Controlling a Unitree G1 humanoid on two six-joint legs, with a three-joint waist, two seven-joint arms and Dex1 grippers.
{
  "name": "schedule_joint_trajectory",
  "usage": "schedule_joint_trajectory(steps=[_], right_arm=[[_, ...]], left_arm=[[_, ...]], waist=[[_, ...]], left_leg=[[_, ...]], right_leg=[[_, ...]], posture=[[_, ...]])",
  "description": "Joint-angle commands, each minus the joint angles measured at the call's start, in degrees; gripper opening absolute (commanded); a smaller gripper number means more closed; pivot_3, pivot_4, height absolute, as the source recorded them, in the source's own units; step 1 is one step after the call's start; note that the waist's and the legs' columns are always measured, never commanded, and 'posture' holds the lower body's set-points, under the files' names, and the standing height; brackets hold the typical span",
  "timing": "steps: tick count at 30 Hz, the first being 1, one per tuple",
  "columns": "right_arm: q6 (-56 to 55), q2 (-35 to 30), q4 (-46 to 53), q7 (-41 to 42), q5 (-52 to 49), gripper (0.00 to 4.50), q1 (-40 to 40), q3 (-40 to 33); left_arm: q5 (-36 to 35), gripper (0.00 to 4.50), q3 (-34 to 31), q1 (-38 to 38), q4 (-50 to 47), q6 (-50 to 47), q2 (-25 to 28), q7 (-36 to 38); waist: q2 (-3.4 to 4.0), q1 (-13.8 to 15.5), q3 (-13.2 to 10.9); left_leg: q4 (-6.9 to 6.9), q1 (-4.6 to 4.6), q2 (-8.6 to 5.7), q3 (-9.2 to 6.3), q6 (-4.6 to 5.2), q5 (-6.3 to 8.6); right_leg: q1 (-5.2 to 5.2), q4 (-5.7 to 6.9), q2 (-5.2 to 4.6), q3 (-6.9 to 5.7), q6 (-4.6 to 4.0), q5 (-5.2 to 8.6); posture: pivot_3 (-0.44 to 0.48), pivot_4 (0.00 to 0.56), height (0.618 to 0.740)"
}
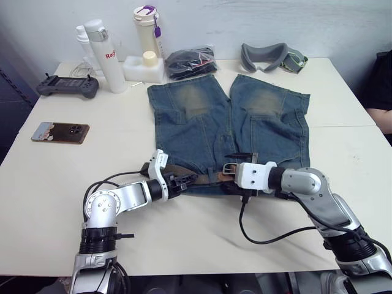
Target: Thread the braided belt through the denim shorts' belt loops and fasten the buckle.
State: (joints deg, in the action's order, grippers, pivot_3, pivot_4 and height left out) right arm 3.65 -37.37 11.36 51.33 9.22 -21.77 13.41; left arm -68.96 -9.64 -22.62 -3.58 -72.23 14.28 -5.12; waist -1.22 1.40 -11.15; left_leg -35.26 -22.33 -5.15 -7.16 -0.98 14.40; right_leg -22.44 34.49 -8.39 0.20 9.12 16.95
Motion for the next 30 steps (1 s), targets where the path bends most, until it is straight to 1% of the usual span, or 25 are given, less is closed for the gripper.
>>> schedule_joint_trajectory(steps=[1,7,13,18,25,28,30], right_arm=[[-0.9,0.1,0.0,-1.9,1.4,4.16,-1.5,-0.2],[-1.2,1.5,-1.3,-5.9,4.1,4.16,-3.2,-0.6],[-4.7,2.4,0.0,-6.1,3.1,4.16,-3.7,-0.1],[-6.8,3.6,-0.5,-7.9,5.7,4.16,-5.5,0.9],[-11.9,1.9,-2.7,-7.6,9.1,4.16,-6.2,3.1],[-16.6,1.2,-4.9,-9.9,13.2,4.16,-7.7,4.1],[-17.6,1.4,-5.8,-10.4,13.9,4.16,-8.2,4.3]], left_arm=[[3.4,0.0,1.3,1.7,1.7,-2.7,0.1,-1.2],[3.3,0.0,1.3,2.1,1.4,-2.9,-0.2,-1.1],[3.4,0.0,1.2,2.2,1.3,-3.1,-0.6,-1.3],[3.7,0.0,1.2,2.0,1.6,-3.0,-0.8,-1.1],[3.9,0.0,0.9,2.0,1.5,-2.8,-1.3,-1.3],[4.1,0.0,0.8,2.0,1.5,-2.8,-1.6,-1.3],[4.2,0.0,0.7,1.9,1.5,-2.8,-1.8,-1.3]], waist=[[0.0,0.0,0.0],[0.0,0.0,0.0],[0.0,0.0,0.0],[0.0,-0.1,0.0],[0.0,0.0,0.0],[0.0,0.0,0.0],[0.0,0.0,0.0]], left_leg=[[0.0,0.0,0.0,0.0,0.0,0.0],[0.0,0.0,0.0,0.0,0.0,0.0],[0.02,0.0,0.0,0.0,0.0,0.0],[0.01,0.01,0.0,0.01,-0.01,0.0],[0.02,0.01,0.0,0.0,-0.01,0.0],[0.01,0.02,-0.01,0.01,-0.01,0.0],[0.01,0.02,0.0,0.01,-0.02,-0.01]], right_leg=[[0.0,0.0,0.0,0.0,0.0,0.0],[0.0,0.01,0.0,0.0,0.0,0.0],[0.0,-0.03,0.0,0.0,0.0,0.0],[0.0,-0.01,0.0,0.0,0.0,0.0],[-0.01,-0.01,0.01,0.0,0.0,0.0],[0.01,0.0,0.01,0.01,0.01,0.0],[0.0,0.01,0.01,0.0,0.0,0.0]], posture=[[0.0,0.15,0.74],[0.0,0.15,0.74],[0.0,0.15,0.74],[0.0,0.15,0.74],[0.0,0.15,0.74],[0.0,0.15,0.74],[0.0,0.15,0.74]])
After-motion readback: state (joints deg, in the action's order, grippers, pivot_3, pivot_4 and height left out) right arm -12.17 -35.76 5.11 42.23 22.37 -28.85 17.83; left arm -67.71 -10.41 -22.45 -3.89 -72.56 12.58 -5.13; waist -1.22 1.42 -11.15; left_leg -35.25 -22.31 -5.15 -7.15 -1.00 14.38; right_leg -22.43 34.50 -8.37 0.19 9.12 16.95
